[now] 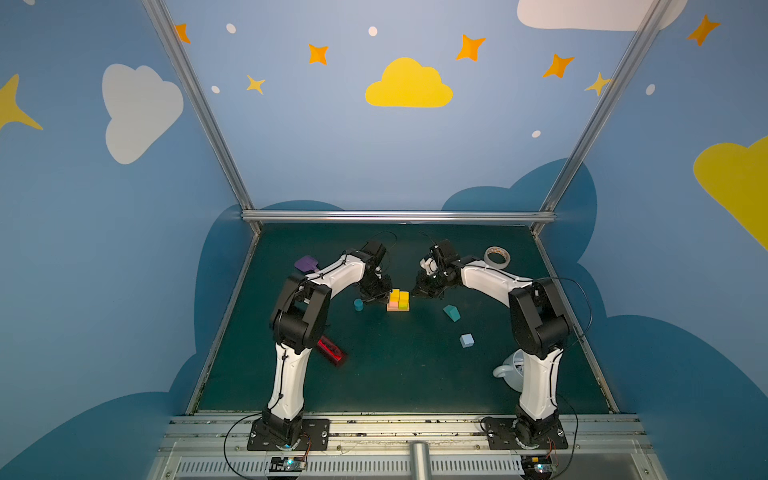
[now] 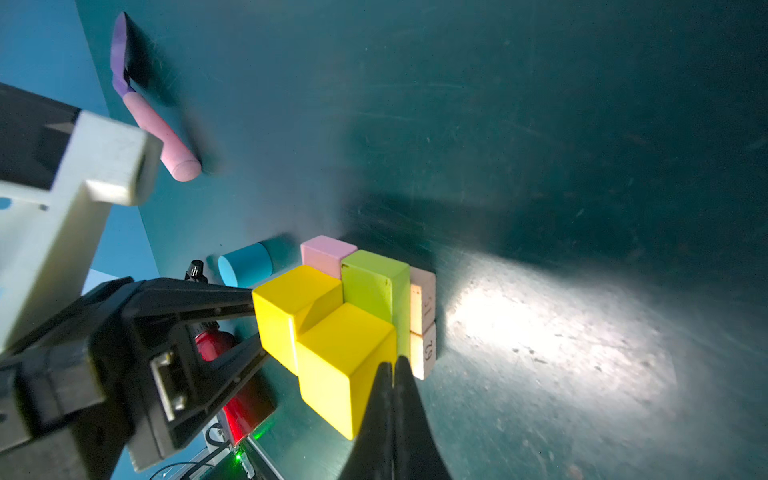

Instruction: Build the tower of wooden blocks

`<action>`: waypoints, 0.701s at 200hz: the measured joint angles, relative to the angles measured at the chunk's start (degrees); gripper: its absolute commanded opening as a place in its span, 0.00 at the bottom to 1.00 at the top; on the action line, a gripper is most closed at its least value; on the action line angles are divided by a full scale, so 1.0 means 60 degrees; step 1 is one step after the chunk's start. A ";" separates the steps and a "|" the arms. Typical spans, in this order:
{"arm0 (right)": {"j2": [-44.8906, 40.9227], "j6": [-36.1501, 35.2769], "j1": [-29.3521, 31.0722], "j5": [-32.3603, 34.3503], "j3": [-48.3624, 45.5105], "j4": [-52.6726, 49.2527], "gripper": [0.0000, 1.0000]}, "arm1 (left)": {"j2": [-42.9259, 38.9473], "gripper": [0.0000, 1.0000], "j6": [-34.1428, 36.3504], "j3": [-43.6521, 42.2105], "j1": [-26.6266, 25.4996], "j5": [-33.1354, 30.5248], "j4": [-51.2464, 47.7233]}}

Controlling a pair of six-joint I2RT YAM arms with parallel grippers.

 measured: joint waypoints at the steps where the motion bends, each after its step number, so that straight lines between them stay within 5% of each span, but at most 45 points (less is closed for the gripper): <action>1: 0.0000 0.0000 -0.0004 0.0000 -0.0004 0.0000 0.00 | 0.0000 0.05 0.0000 0.0000 0.0000 0.0004 0.0000; 140: -0.0226 -0.0011 0.0004 0.0186 -0.0229 -0.0055 0.00 | 0.0000 0.05 0.0018 0.0025 -0.0007 -0.0131 -0.0153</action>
